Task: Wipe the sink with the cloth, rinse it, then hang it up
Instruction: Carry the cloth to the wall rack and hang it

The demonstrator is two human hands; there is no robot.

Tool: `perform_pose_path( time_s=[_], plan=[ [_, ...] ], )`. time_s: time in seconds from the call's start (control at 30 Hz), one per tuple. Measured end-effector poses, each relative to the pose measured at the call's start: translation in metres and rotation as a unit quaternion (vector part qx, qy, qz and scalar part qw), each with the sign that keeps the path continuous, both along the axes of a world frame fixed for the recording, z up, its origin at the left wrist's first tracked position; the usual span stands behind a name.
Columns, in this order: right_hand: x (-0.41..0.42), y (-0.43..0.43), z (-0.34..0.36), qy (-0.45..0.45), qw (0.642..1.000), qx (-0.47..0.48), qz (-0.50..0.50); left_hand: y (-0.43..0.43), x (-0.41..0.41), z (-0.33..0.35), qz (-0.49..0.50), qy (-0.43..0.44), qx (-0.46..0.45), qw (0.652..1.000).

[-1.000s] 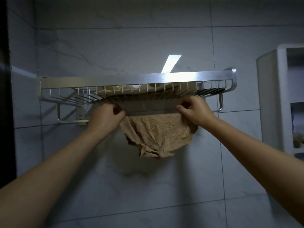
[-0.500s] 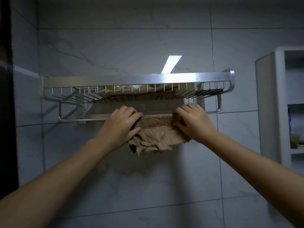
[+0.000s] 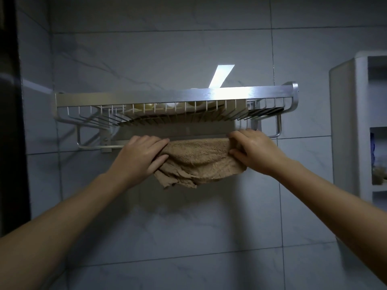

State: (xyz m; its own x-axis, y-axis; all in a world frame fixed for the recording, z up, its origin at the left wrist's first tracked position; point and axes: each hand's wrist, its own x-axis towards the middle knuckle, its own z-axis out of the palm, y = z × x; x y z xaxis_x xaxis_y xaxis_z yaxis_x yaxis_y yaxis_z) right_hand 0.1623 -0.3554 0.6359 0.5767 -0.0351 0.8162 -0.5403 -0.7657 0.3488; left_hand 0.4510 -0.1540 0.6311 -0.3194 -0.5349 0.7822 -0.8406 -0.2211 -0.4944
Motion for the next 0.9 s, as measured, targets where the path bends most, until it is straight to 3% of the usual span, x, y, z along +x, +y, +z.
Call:
perform_pose_path(
  time_s=[0.2,0.5,0.73,0.9],
  plan=[
    [-0.003,0.012,-0.018,-0.072,0.997,0.023,0.01,0.001,-0.026,-0.016,-0.003,0.083,-0.048,0.995],
    [-0.008,0.025,0.006,0.01,0.993,0.118,-0.016,0.0,-0.054,0.004,0.081,0.197,0.042,0.976],
    [-0.022,0.037,0.002,-0.03,0.994,0.102,0.014,0.013,-0.082,0.001,0.109,0.202,-0.014,0.973],
    [-0.032,0.043,-0.002,0.02,0.99,0.141,0.014,0.019,-0.094,-0.002,0.13,0.229,0.058,0.963]
  ],
)
